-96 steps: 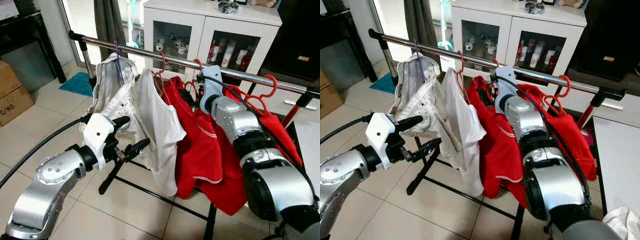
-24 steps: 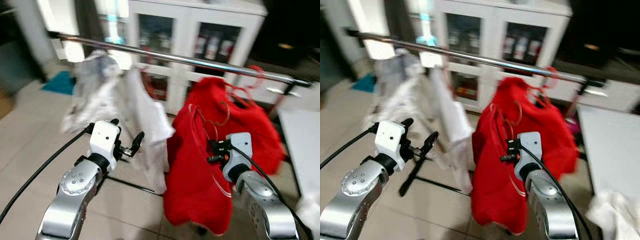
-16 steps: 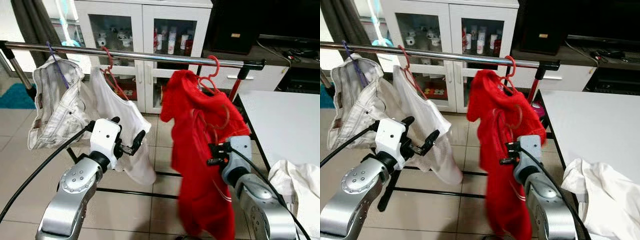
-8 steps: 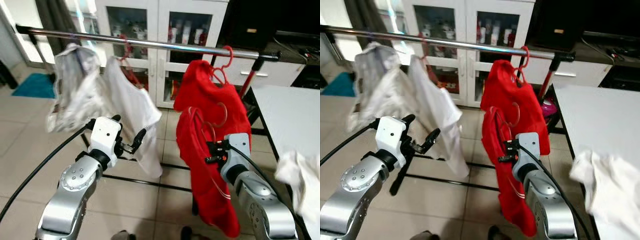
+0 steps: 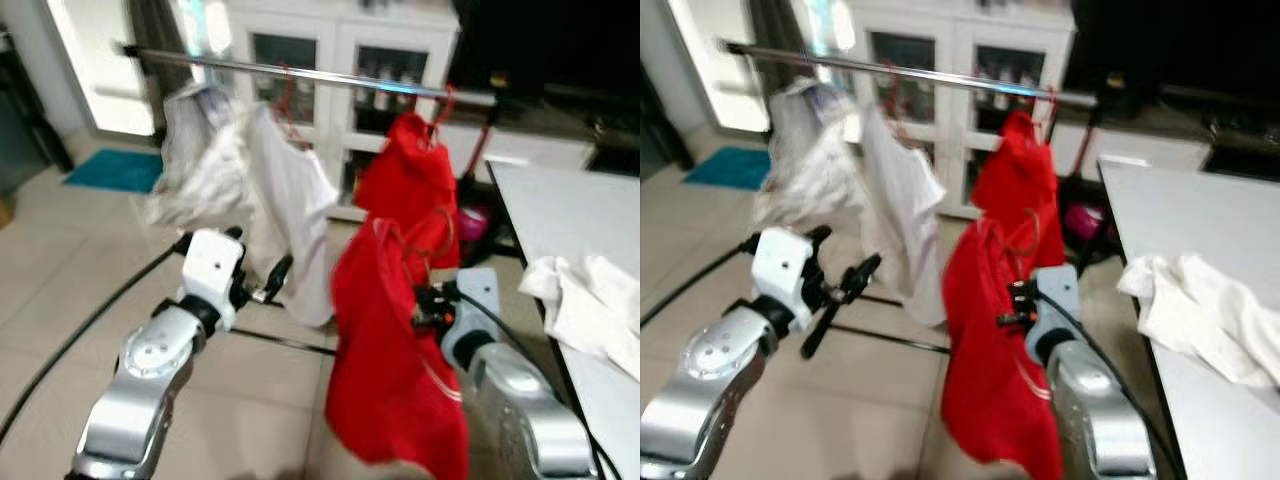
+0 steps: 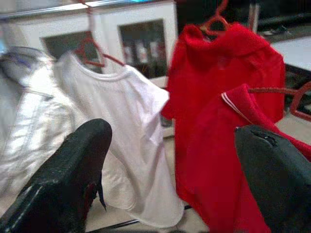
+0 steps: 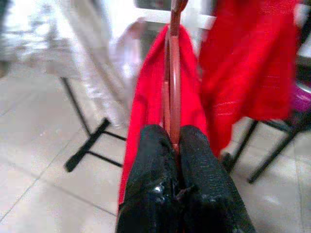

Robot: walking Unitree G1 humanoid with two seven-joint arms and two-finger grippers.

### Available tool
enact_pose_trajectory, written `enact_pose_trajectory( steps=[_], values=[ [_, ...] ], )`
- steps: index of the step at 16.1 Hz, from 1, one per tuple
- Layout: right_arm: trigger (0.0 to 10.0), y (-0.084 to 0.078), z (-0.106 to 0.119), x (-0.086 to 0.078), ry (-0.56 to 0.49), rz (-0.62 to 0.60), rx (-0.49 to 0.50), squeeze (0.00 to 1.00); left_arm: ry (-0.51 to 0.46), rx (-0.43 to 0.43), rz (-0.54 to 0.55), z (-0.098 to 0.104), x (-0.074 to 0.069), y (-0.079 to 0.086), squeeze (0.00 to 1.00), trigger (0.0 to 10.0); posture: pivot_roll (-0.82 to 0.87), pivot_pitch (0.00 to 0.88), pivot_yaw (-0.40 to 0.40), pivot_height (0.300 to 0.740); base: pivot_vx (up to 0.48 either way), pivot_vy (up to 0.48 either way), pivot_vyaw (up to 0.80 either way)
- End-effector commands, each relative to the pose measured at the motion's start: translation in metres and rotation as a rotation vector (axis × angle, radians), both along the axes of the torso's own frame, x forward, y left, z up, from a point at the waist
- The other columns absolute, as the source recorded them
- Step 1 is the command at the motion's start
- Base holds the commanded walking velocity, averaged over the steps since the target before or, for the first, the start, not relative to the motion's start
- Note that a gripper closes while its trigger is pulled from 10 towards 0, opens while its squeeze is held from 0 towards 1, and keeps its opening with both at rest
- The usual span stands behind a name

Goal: Hang hanger

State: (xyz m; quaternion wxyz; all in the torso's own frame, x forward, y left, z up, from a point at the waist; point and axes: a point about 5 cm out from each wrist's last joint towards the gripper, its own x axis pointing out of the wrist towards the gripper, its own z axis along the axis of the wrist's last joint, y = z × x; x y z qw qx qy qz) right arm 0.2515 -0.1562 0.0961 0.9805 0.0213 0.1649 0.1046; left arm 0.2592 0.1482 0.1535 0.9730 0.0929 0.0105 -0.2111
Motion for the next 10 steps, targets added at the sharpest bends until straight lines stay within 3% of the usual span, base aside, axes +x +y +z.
enact_pose_trajectory(
  steps=[1, 3, 10],
  values=[
    [10.0, 0.0024, 0.0088, 0.0032, -0.036, 0.011, 0.01, 0.0, 0.029, -0.012, 0.012, -0.0052, -0.0015, 0.002, 0.0, 10.0, -0.05, 0.008, -0.014, 0.74, 0.0, 0.0, 0.0],
    [10.0, 0.0003, 0.0095, 0.0034, -0.036, 0.009, 0.006, 0.0, 0.029, -0.023, 0.011, -0.0051, -0.0014, 0.0009, 0.0, 10.0, -0.06, 0.006, -0.022, 0.74, 0.0, 0.152, 0.0],
    [10.0, 0.0008, 0.0117, 0.0066, -0.044, 0.034, -0.008, 0.0, 0.029, -0.025, 0.015, -0.0054, -0.0013, 0.0005, 0.0, 10.0, -0.06, 0.0, -0.035, 0.74, 0.0, 0.357, 0.0]
  ],
)
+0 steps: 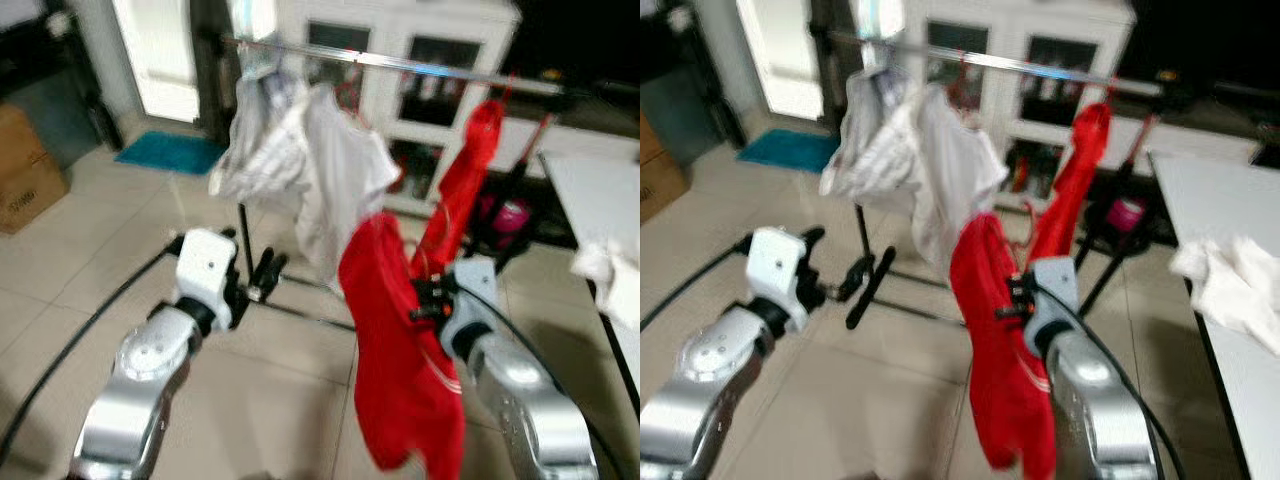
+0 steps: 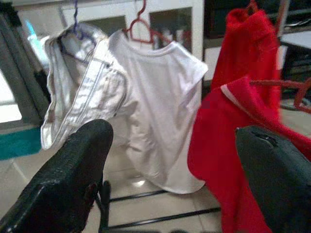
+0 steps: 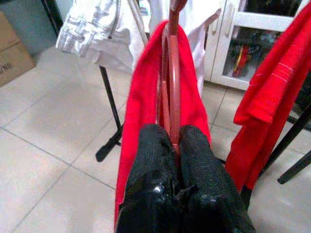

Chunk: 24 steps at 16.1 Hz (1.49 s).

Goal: Hang hanger

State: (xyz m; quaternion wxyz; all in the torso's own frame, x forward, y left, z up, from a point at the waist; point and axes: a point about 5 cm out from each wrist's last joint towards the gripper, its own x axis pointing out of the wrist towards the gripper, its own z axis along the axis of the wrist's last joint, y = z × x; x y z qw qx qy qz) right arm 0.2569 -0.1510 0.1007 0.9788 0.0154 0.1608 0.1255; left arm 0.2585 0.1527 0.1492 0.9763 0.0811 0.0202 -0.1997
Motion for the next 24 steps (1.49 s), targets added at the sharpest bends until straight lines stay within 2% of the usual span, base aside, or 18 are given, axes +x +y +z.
enact_pose_trajectory(
  steps=[1, 3, 4, 5, 6, 7, 9, 11, 12, 13, 16, 19, 20, 21, 22, 23, 24],
  values=[
    [10.0, -0.004, 0.009, 0.003, -0.043, 0.0, -0.009, 0.0, 0.01, -0.011, -0.008, 0.0, 0.0, -0.004, 0.0, 10.0, -0.06, 0.0, -0.035, 0.74, 0.0, 0.0, 0.0],
    [10.0, -0.003, 0.018, 0.007, -0.085, 0.042, -0.023, 0.0, -0.004, -0.004, -0.016, 0.007, 0.003, -0.004, 0.0, 10.0, -0.06, 0.0, -0.035, 0.74, 0.0, 0.0, 0.0],
    [7.5, -0.001, 0.022, 0.008, -0.111, 0.078, -0.022, 0.0, -0.004, 0.012, -0.024, 0.009, 0.006, -0.003, 0.0, 10.0, -0.06, 0.0, -0.035, 0.74, 0.0, 0.0, 0.0],
    [0.1, 0.003, 0.027, 0.008, -0.131, 0.128, -0.019, 0.0, 0.005, 0.021, -0.038, 0.012, 0.01, -0.002, 0.0, 10.0, -0.06, 0.0, -0.035, 0.74, 0.0, 0.0, 0.0],
    [0.0, 0.006, 0.03, 0.008, -0.142, 0.168, -0.022, 0.0, 0.011, 0.015, -0.045, 0.014, 0.015, -0.002, 0.0, 10.0, -0.06, 0.0, -0.035, 0.74, 0.0, 0.0, 0.0],
    [0.0, 0.011, 0.035, 0.007, -0.159, 0.239, -0.029, 0.0, 0.013, -0.005, -0.06, 0.019, 0.022, -0.004, 1.0, 10.0, -0.06, 0.0, -0.025, 0.74, 0.0, 0.0, 0.0],
    [0.0, 0.019, 0.046, 0.005, -0.2, 0.357, -0.026, 0.0, 0.0, -0.012, -0.066, 0.028, 0.035, -0.012, 1.0, 10.0, -0.07, 0.0, -0.022, 0.74, 0.0, 0.0, 0.0],
    [0.0, 0.028, 0.058, 0.003, -0.233, 0.447, -0.014, 0.0, 0.016, -0.017, -0.059, 0.026, 0.044, -0.019, 1.0, 10.0, -0.07, 0.0, -0.019, 0.74, 0.0, 0.0, 0.0],
    [0.0, 0.033, 0.063, 0.002, -0.251, 0.481, -0.002, 0.0, 0.031, -0.022, -0.048, 0.024, 0.047, -0.021, 0.45, 10.0, -0.07, 0.0, -0.019, 0.74, 0.0, 0.0, 0.0],
    [0.0, 0.034, 0.066, 0.001, -0.259, 0.494, 0.005, 0.0, 0.04, -0.022, -0.041, 0.022, 0.049, -0.021, 0.0, 10.0, -0.07, 0.0, -0.019, 0.74, 0.0, 0.0, 0.0],
    [0.0, 0.04, 0.079, -0.002, -0.31, 0.568, 0.037, 0.0, 0.098, -0.036, 0.021, 0.015, 0.059, -0.018, 0.0, 10.0, -0.08, 0.0, -0.018, 0.74, 0.0, 0.0, 0.0],
    [0.0, 0.043, 0.083, -0.004, -0.325, 0.605, 0.044, 0.0, 0.073, -0.072, -0.051, 0.021, 0.062, -0.025, 0.0, 10.0, -0.08, 0.0, -0.019, 0.74, 0.0, 0.0, 0.0],
    [0.0, 0.042, 0.083, -0.004, -0.323, 0.605, 0.04, 0.0, 0.07, -0.083, -0.079, 0.023, 0.061, -0.03, 0.0, 5.7, -0.09, 0.0, -0.018, 0.74, 0.0, 0.0, 0.0],
    [0.0, 0.041, 0.083, -0.004, -0.322, 0.606, 0.038, 0.0, 0.073, -0.083, -0.081, 0.023, 0.061, -0.032, 0.0, 4.6, -0.09, 0.0, -0.018, 0.74, 0.0, 0.0, 0.0],
    [0.0, 0.04, 0.084, -0.003, -0.321, 0.607, 0.033, 0.0, 0.071, -0.087, -0.086, 0.023, 0.061, -0.034, 0.0, 1.6, -0.09, 0.0, -0.021, 0.74, 0.0, 0.0, 0.0],
    [0.0, 0.04, 0.084, -0.002, -0.32, 0.608, 0.03, 0.0, 0.069, -0.091, -0.108, 0.023, 0.059, -0.037, 0.0, 1.0, -0.09, 0.0, -0.022, 0.74, 0.0, 0.0, 0.0],
    [0.0, 0.04, 0.084, -0.002, -0.32, 0.609, 0.03, 0.0, 0.068, -0.092, -0.116, 0.024, 0.059, -0.038, 0.0, 1.0, -0.09, 0.0, -0.022, 0.74, 0.0, 0.0, 0.0]
  ],
)
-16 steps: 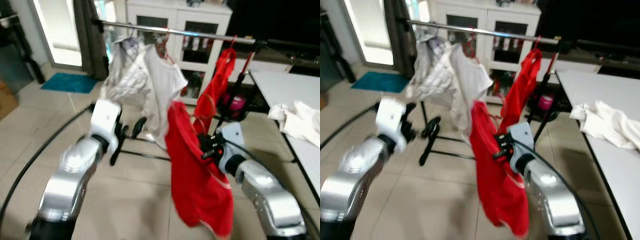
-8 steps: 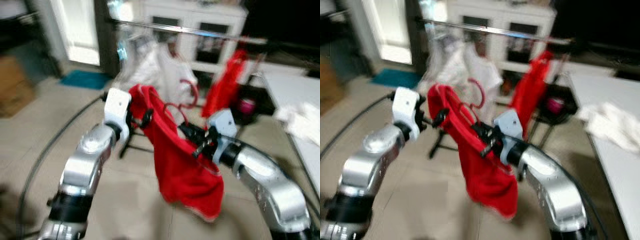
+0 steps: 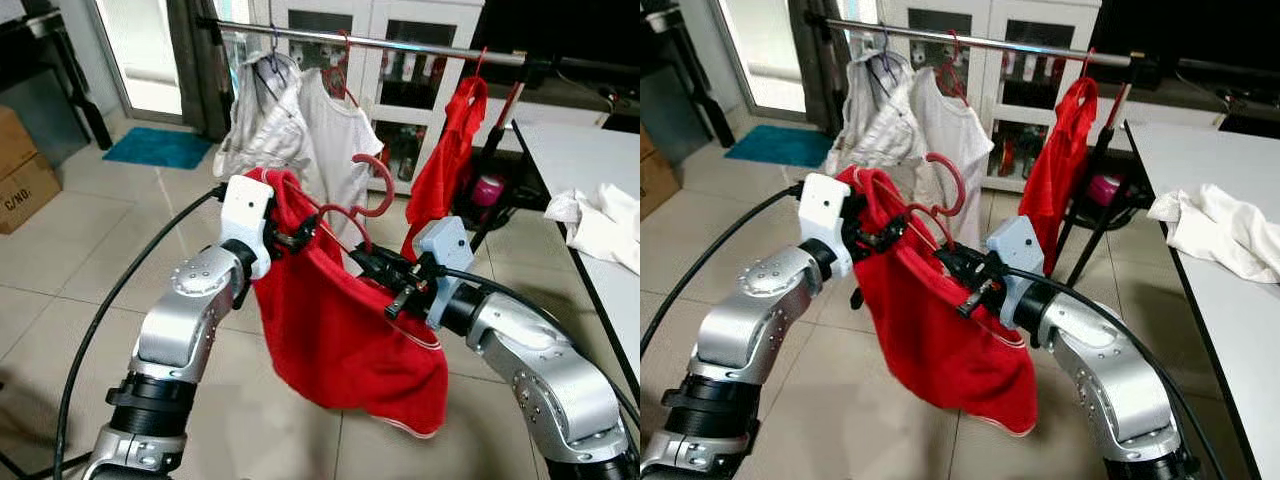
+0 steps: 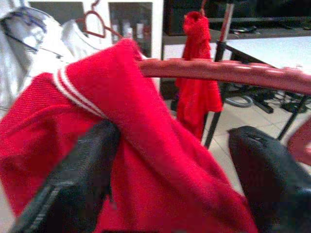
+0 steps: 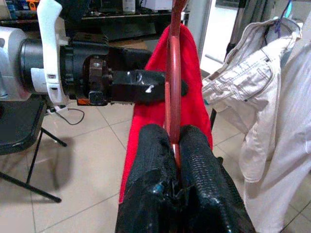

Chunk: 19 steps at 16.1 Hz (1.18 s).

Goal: Hang hanger

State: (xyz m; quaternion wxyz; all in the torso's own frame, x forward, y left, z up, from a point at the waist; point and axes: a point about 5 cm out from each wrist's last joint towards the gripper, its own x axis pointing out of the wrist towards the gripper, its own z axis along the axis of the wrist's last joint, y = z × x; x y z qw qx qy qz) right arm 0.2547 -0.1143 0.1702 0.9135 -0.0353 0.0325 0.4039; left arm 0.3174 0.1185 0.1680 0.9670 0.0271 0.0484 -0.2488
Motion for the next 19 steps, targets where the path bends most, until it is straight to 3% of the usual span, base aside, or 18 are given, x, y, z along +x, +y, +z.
enact_pose_trajectory(
  steps=[1, 19],
  values=[
    [0.0, 0.0031, 0.0145, 0.0002, -0.061, 0.029, 0.019, 0.0, -0.015, 0.0, -0.024, 0.0042, -0.0005, -0.0043, 0.0, 0.0, -0.09, 0.0, -0.023, 0.74, 0.0, 0.0, 0.0],
    [0.0, 0.0029, 0.0191, -0.0002, -0.076, 0.064, 0.025, 0.0, 0.015, -0.013, 0.034, -0.0018, 0.006, 0.0046, 0.0, 0.0, -0.09, 0.0, -0.026, 0.74, 0.0, 0.0, 0.0]
  ],
)
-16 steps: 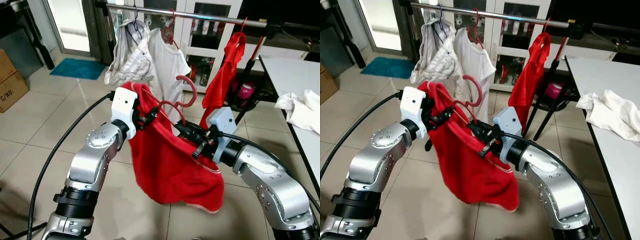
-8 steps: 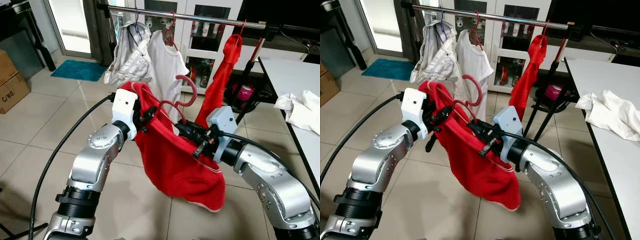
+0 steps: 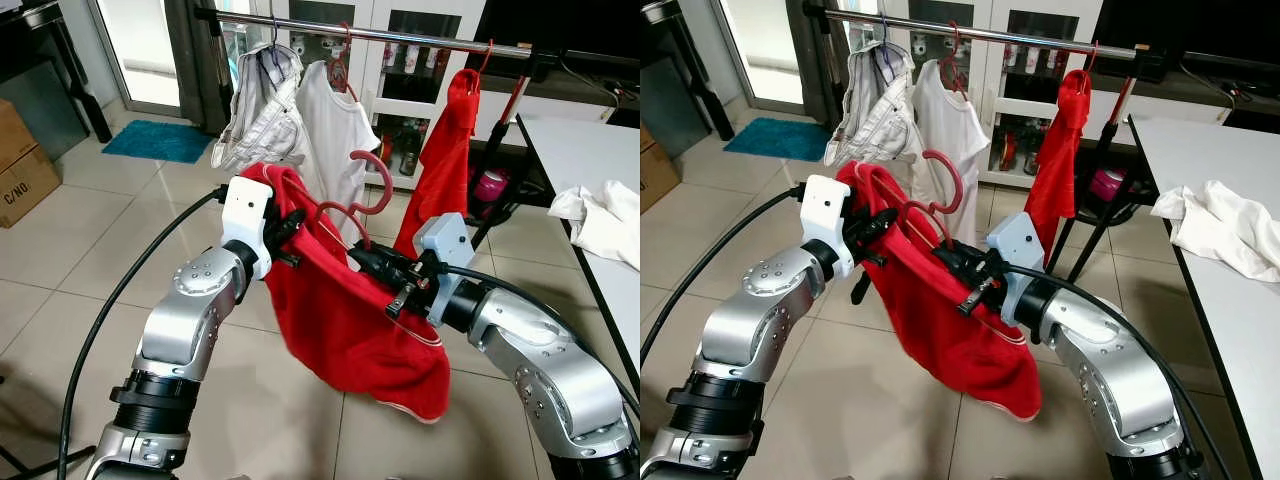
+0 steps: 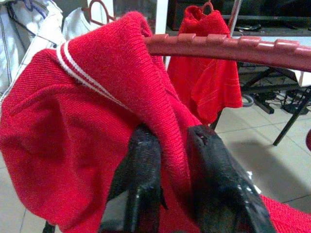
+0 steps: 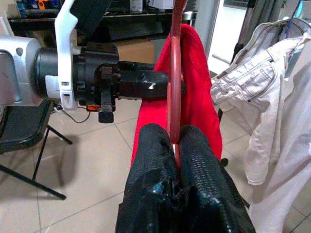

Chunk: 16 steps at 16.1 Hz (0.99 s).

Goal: Hang hanger

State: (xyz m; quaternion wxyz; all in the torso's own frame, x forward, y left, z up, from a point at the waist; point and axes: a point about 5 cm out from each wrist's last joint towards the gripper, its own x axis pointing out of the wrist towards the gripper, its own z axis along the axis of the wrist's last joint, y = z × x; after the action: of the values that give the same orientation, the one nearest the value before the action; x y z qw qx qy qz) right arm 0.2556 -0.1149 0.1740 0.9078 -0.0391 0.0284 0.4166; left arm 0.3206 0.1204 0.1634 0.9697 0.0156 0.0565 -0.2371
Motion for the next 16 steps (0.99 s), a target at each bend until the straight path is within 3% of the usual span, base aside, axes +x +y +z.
enact_pose_trajectory(
  steps=[1, 4, 5, 6, 8, 12, 15, 16],
  values=[
    [0.0, 0.002, 0.014, 0.0, -0.063, 0.022, 0.018, 0.0, -0.007, 0.004, 0.004, 0.004, 0.002, 0.003, 0.0, 0.0, -0.09, 0.0, -0.025, 0.74, 0.0, 0.0, 0.0],
    [0.0, -0.002, 0.009, 0.007, -0.05, -0.045, -0.027, 0.0, -0.018, 0.01, -0.008, 0.006, -0.001, 0.004, 0.0, 0.0, -0.09, 0.0, -0.024, 0.74, 0.0, 0.0, 0.0],
    [0.0, -0.006, 0.007, 0.011, -0.043, -0.093, -0.044, 0.0, -0.021, 0.014, -0.007, 0.007, -0.002, 0.005, 0.0, 0.0, -0.09, 0.0, -0.024, 0.74, 0.0, 0.0, 0.0],
    [0.0, -0.015, 0.002, 0.022, -0.024, -0.221, -0.07, 0.0, -0.029, 0.021, -0.005, 0.011, -0.005, 0.008, 0.0, 0.0, -0.09, 0.0, -0.022, 0.74, 0.0, 0.0, 0.0],
    [0.0, -0.019, -0.002, 0.025, -0.017, -0.253, -0.101, 0.0, -0.037, 0.026, -0.003, 0.014, -0.009, 0.009, 0.0, 0.0, -0.09, 0.0, -0.022, 0.74, 0.0, 0.0, 0.0],
    [0.0, -0.023, -0.018, 0.022, -0.006, -0.222, -0.27, 0.0, -0.038, 0.028, -0.018, 0.016, -0.013, 0.008, 0.0, 0.0, -0.08, 0.0, -0.018, 0.74, 0.0, 0.0, 0.0],
    [0.0, -0.025, -0.025, 0.004, -0.017, -0.008, -0.348, 0.0, -0.145, 0.035, 0.166, 0.041, 0.002, 0.038, 0.0, 0.0, -0.09, 0.0, -0.017, 0.74, 0.0, 0.0, 0.0],
    [0.0, -0.026, -0.026, 0.001, -0.013, 0.014, -0.348, 0.0, -0.159, 0.037, 0.191, 0.044, 0.003, 0.043, 0.0, 0.0, -0.09, 0.0, -0.017, 0.74, 0.0, 0.0, 0.0]
  ],
)
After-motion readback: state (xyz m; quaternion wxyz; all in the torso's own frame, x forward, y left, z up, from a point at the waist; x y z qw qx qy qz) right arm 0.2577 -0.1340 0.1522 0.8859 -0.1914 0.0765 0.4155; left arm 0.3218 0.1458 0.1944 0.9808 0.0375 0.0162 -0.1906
